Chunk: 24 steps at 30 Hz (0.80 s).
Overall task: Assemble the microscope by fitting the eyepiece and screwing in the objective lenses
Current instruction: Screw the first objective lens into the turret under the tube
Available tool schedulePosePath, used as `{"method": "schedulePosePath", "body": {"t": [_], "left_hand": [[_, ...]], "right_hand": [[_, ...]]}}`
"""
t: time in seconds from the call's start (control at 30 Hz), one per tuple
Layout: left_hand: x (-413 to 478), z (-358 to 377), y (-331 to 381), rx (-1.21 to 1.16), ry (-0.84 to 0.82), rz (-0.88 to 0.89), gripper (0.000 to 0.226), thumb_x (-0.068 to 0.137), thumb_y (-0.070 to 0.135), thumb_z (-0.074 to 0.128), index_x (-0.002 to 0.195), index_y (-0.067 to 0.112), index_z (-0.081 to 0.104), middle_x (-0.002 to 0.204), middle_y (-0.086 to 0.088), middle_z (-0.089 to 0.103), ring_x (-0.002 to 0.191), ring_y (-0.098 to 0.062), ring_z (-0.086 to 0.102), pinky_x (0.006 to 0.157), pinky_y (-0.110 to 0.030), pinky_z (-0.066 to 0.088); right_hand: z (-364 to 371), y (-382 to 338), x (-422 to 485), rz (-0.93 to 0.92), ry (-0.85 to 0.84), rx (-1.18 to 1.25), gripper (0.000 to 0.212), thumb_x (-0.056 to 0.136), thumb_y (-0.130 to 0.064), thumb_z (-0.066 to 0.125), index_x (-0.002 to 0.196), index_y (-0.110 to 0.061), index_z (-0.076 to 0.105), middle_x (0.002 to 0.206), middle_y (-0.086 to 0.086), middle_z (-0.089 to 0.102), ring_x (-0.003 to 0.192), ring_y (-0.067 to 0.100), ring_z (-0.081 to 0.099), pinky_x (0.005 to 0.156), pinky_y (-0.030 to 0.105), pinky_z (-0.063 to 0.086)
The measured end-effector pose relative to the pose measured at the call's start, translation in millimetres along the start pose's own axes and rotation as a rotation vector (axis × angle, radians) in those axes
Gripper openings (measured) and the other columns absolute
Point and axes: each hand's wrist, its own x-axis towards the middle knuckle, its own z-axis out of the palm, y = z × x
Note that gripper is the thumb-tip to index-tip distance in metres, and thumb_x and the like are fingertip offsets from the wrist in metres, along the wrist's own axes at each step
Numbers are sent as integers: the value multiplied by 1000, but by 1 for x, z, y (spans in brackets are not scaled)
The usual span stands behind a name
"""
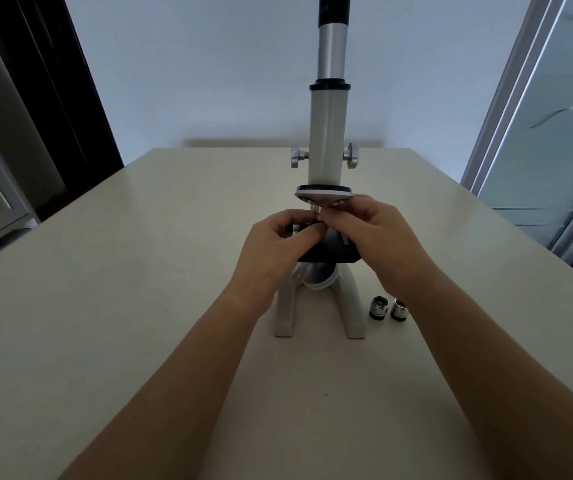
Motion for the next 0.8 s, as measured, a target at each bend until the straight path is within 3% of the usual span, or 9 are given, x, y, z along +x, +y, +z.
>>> {"method": "schedulePosePath", "body": {"t": [0.13,0.37,0.57,0.8], "left_hand": [[0,1,0,2,27,-4,10,85,25,72,90,34,72,89,8,76,86,-4,70,66,-8,50],[0,0,0,-6,-12,1,16,89,21,67,102,25,75,97,4,77,93,-8,72,75,-12,53],[-1,1,1,-7,4,-1,12,88,22,69,91,33,74,89,10,77,89,-5,71,70,-9,50],[0,1,1,25,11,-11,9,86,28,71,93,33,74,91,9,77,91,-7,72,75,-16,54]], "right_hand": [[2,-2,0,15,15,-28,44,77,-46,74,115,-24,73,113,6,72,111,28,66,97,51,54],[-1,-1,0,-9,33,-40,19,89,-30,71,106,-26,78,115,4,71,110,21,67,97,47,54],[1,-1,1,21,17,-32,37,79,-44,73,110,-25,76,117,7,71,112,26,66,99,50,53],[2,0,1,-43,61,-78,21,87,-34,73,104,-23,79,116,-2,69,111,19,65,101,47,51]]}}
